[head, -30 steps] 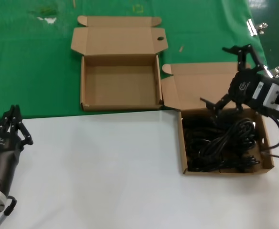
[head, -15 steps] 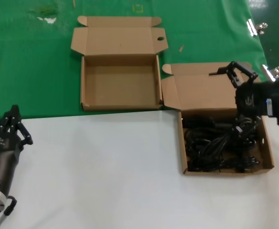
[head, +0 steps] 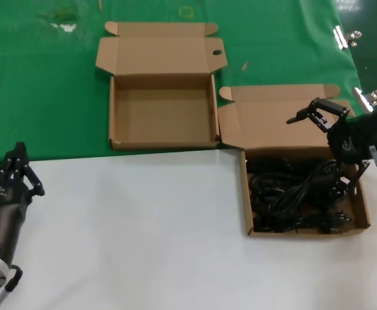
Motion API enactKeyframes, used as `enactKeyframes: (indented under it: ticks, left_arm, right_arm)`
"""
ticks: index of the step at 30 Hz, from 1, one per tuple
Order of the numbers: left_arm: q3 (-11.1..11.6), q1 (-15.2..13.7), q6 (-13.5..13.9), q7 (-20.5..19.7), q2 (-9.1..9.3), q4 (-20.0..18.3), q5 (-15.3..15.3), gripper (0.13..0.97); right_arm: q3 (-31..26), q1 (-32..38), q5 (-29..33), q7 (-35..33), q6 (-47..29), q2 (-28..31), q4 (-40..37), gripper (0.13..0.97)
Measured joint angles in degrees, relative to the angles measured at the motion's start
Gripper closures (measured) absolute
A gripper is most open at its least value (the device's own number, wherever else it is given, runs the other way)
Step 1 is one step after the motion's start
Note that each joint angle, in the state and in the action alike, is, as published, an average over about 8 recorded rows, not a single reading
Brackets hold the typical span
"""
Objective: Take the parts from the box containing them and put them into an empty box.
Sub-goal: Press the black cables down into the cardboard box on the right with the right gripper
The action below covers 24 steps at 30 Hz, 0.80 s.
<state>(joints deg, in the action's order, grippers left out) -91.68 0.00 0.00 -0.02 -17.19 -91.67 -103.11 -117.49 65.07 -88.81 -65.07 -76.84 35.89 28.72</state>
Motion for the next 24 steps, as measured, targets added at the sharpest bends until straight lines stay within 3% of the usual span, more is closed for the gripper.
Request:
enactKeyframes:
  ticks: [24]
  left_arm:
    - [0.0, 0.0, 0.0, -0.01, 0.0, 0.0, 0.0, 0.957]
  right_arm:
    - [-2.39, 7.11, 6.03, -11.8, -0.28, -6.02, -21.71, 0.129]
